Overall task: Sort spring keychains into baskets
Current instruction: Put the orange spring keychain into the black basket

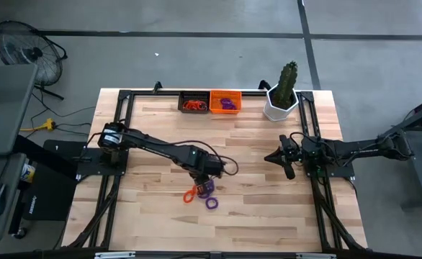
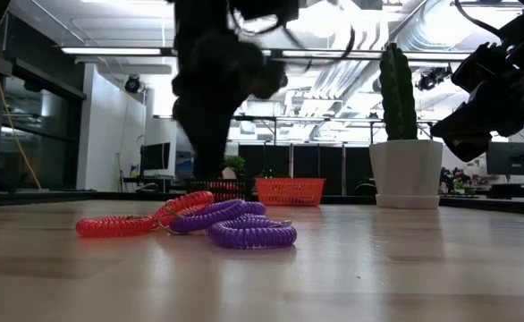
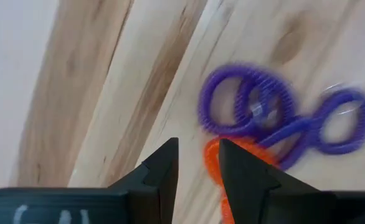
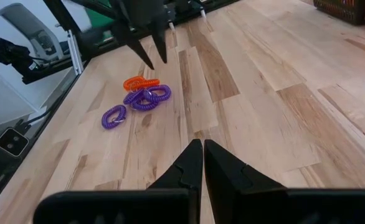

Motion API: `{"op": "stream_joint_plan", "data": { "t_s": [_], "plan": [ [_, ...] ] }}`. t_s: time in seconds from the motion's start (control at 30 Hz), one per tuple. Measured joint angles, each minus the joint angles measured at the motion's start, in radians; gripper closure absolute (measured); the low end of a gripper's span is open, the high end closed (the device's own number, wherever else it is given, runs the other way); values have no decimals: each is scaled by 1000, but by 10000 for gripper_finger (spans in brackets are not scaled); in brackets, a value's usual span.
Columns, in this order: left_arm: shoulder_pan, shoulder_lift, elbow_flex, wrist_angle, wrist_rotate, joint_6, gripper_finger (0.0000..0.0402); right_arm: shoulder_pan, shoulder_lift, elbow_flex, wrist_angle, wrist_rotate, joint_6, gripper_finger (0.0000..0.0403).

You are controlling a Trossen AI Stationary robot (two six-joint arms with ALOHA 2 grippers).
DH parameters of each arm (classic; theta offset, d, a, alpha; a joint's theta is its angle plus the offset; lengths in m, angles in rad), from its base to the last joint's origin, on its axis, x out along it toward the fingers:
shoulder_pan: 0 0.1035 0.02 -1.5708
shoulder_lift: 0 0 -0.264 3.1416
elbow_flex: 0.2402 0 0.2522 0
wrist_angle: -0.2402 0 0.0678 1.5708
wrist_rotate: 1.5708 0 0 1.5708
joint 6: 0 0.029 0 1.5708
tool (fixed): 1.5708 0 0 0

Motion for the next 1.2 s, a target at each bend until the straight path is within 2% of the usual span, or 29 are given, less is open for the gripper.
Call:
{"op": "stream_joint_plan", "data": {
  "t_s": [0.17,0.3,0.43,0.83,1.2],
  "plan": [
    [-26,-19,-93,36,4,-36,242,0,0,0,0,0,0,391],
    [-36,-20,-112,56,15,-63,196,0,0,0,0,0,0,391],
    [-36,-20,-112,69,32,-65,170,0,0,0,0,0,0,391],
    [-36,-6,-112,96,20,-58,184,0,0,0,0,0,0,391],
    [-36,61,-109,131,18,-32,205,0,0,0,0,0,0,391]
  ]
}}
